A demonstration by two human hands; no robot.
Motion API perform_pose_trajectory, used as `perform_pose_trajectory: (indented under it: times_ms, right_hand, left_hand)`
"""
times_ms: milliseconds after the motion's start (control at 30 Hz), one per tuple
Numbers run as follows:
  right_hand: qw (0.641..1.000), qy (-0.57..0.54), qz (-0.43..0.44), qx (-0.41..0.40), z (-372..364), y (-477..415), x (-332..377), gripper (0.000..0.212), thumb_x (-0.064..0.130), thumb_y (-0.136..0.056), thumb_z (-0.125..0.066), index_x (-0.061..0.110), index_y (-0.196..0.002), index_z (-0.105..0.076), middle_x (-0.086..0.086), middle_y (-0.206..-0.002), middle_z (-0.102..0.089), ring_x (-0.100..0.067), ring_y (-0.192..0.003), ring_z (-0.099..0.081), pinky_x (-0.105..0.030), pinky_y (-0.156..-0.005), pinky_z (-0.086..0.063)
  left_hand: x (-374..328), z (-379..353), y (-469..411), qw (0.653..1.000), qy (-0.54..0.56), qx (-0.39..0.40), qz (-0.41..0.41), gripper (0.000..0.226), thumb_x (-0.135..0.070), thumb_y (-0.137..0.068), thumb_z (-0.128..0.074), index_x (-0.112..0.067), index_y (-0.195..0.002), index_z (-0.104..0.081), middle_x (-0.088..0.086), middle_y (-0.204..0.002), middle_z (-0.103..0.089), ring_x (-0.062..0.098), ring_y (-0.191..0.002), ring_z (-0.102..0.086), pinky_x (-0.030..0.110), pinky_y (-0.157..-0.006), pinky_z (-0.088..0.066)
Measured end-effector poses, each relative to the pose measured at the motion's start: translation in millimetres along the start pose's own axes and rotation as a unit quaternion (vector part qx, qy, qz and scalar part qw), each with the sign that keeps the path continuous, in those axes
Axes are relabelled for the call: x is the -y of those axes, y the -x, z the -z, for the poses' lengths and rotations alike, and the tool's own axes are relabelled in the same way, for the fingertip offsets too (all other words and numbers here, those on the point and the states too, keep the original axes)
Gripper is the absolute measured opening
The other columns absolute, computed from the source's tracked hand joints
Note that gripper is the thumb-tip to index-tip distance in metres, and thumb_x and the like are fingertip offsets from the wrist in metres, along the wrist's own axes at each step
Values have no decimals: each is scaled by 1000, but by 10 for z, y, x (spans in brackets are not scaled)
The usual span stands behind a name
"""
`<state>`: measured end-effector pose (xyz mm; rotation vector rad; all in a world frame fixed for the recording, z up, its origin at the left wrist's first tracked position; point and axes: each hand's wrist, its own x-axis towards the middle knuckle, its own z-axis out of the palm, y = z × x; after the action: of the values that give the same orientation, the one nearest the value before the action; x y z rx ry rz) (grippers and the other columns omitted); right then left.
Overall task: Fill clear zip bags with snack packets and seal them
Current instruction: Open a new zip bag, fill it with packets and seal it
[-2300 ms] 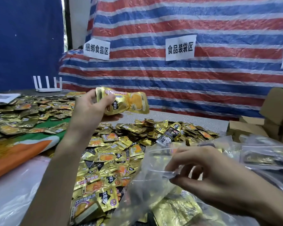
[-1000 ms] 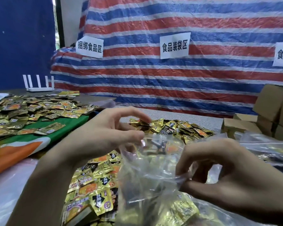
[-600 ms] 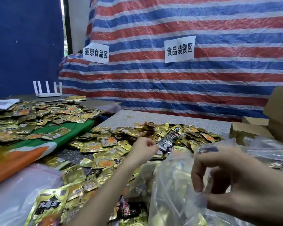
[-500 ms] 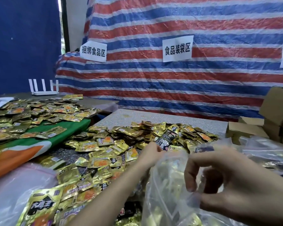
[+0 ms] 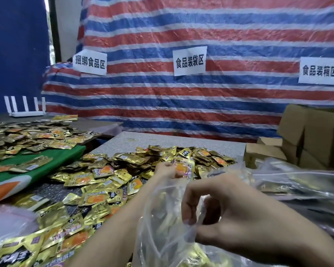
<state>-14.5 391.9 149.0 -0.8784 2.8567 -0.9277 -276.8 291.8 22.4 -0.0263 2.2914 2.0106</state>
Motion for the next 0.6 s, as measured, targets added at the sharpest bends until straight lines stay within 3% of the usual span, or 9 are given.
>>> perform_pose_trajectory:
  times_ms: [67, 100, 200, 233, 333, 500, 600]
  right_hand:
    - [1000, -1, -1, 1, 5, 8, 6, 14, 15, -78, -79, 22, -76, -66, 24, -65, -61, 3, -55, -56, -7, -54, -39]
    - [1000, -2, -3, 2, 9, 13, 11, 14, 14, -78, -78, 21, -76, -66, 24, -62, -60, 3, -54, -55, -7, -53, -38]
    - [1000, -1, -12, 5, 11, 31, 30, 16, 14, -80, -77, 22, -76, -65, 25, -61, -60, 2, -52, -54, -8, -51, -38]
    - [1000, 1, -15, 4, 7, 31, 35, 16, 13, -80, -77, 23, -76, -65, 25, -61, -60, 2, -52, -54, -8, -50, -37]
    - [1000, 7, -17, 0, -27, 16, 53, 15, 11, -80, -74, 24, -78, -65, 25, -63, -60, 0, -52, -55, -10, -50, -38]
    - [1000, 17, -2, -16, -107, -4, 69, 18, 14, -83, -66, 28, -93, -68, 20, -85, -65, -4, -71, -65, -24, -64, -54]
    - [999, 34, 8, -30, -139, -24, 39, 26, 13, -85, -59, 33, -100, -67, 21, -95, -64, -6, -80, -65, -27, -74, -55]
  left_hand:
    - [-69, 88, 21, 999, 29, -24, -12, 34, 9, -78, -74, -1, -109, -65, 15, -106, -71, 26, -91, -68, 35, -77, -59]
    - [-106, 142, 11, 998, 46, -40, -23, 33, 8, -79, -74, -6, -107, -65, 12, -106, -71, 26, -94, -68, 38, -76, -60]
    - [-306, 369, 210, 989, 59, -107, -88, 30, -2, -84, -75, -16, -107, -60, -3, -89, -67, 12, -73, -66, 18, -44, -50]
    - [-360, 467, 303, 984, 71, -124, -108, 29, -6, -85, -75, -19, -106, -59, -4, -88, -67, 11, -71, -66, 18, -44, -48]
    - [-523, 804, 714, 965, 116, -168, -166, 19, -12, -88, -72, -22, -99, -62, -1, -95, -71, 15, -78, -72, 29, -59, -55]
    - [-670, 1303, 1509, 927, 181, -206, -255, 10, -15, -87, -72, -20, -93, -65, -1, -88, -75, 17, -77, -74, 31, -59, -58]
    - [-838, 1452, 1915, 922, 180, -188, -287, 10, -14, -86, -72, -20, -91, -66, -3, -83, -76, 12, -68, -72, 23, -50, -54]
